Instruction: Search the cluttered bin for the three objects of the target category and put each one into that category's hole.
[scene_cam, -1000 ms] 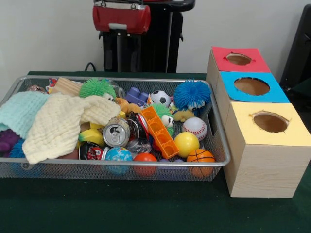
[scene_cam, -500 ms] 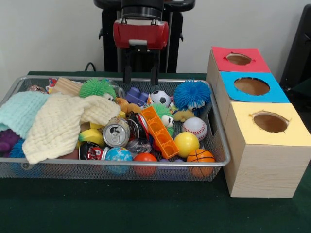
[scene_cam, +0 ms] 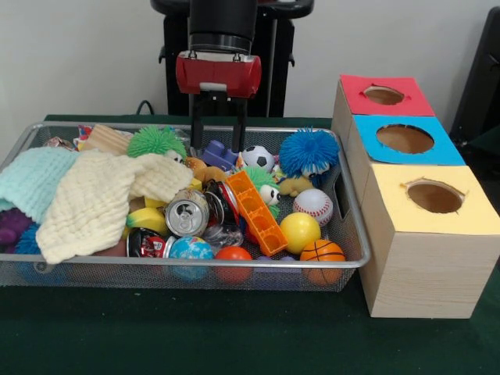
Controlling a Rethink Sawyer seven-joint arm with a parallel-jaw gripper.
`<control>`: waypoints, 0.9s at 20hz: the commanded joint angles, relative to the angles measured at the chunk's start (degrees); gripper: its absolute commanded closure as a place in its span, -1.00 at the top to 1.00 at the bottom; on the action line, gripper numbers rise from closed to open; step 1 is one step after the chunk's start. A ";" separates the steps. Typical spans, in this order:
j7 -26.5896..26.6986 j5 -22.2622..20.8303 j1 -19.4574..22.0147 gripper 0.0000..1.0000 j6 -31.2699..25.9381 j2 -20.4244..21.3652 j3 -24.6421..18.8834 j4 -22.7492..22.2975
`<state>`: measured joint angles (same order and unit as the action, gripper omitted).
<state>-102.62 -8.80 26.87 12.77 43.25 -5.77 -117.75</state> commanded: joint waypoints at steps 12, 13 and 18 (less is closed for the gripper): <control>-11.48 1.61 0.09 1.00 5.18 -5.88 1.61 3.03; -11.82 1.84 -0.33 1.00 5.96 -6.21 1.91 2.83; -12.59 2.09 -0.90 1.00 8.29 -9.35 2.14 2.81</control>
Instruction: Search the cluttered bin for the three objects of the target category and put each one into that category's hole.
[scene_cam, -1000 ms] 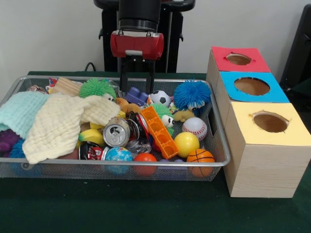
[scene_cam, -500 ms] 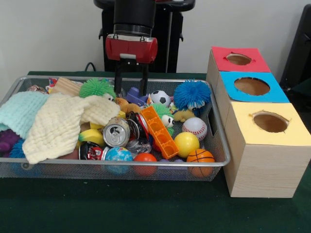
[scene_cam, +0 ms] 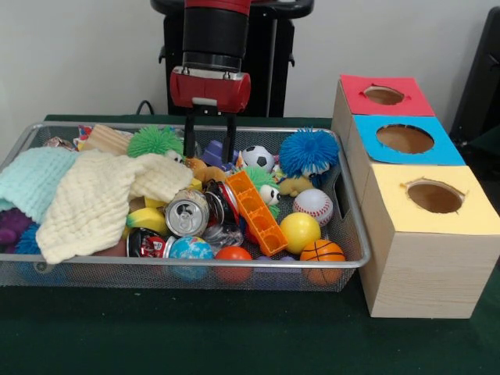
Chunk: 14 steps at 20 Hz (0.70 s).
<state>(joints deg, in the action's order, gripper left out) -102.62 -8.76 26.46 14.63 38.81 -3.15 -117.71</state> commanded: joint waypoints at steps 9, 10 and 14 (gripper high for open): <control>-12.97 3.19 -1.66 1.00 7.47 -3.89 0.37 1.14; -12.92 3.20 -1.74 1.00 7.50 -3.84 0.49 1.02; -12.96 2.72 -1.47 1.00 8.28 -5.32 0.18 1.42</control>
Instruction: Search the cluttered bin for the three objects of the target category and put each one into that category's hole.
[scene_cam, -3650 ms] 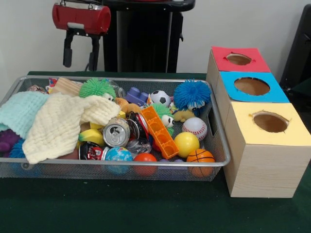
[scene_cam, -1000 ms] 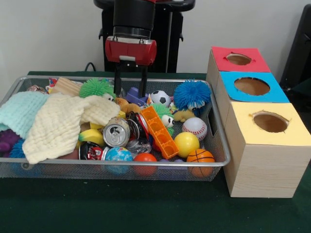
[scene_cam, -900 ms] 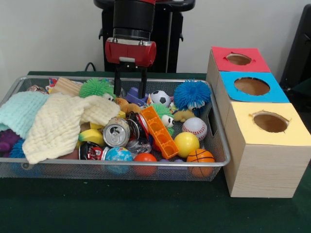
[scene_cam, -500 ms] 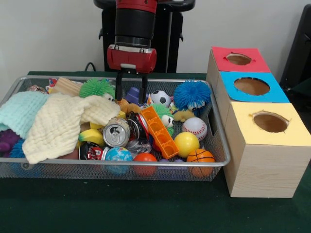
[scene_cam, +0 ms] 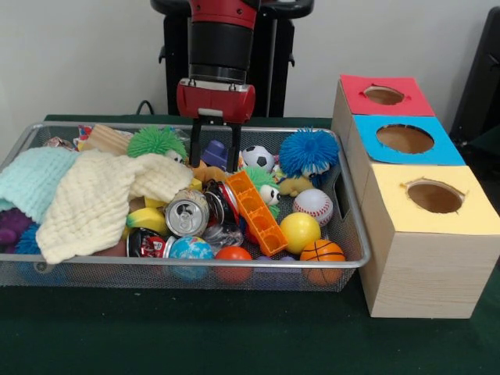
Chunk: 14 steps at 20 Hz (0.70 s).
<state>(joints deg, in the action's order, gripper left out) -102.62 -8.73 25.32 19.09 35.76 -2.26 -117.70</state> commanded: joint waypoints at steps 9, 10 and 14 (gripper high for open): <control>-12.12 2.77 -0.92 1.00 4.36 -5.29 0.16 2.76; -11.99 2.64 -0.71 1.00 4.18 -5.85 -0.01 3.09; -11.60 2.12 -0.08 1.00 4.56 -9.35 -0.58 4.78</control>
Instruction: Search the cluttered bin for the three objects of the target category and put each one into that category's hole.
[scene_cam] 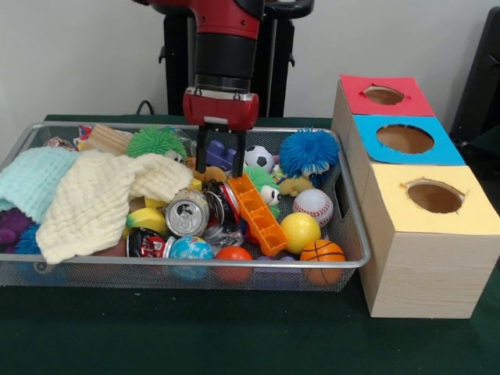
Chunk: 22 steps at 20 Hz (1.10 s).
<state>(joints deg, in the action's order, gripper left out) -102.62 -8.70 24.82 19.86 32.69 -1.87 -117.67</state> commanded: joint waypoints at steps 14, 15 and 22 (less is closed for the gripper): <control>-8.81 4.31 -1.73 1.00 -0.13 -7.14 2.66 7.37; -8.87 4.52 -2.03 1.00 -0.27 -6.92 2.98 7.27; -7.89 6.20 -4.79 1.00 -2.22 -4.97 6.40 7.27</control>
<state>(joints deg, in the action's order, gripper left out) -102.62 -6.63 21.42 20.06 28.12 2.14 -116.25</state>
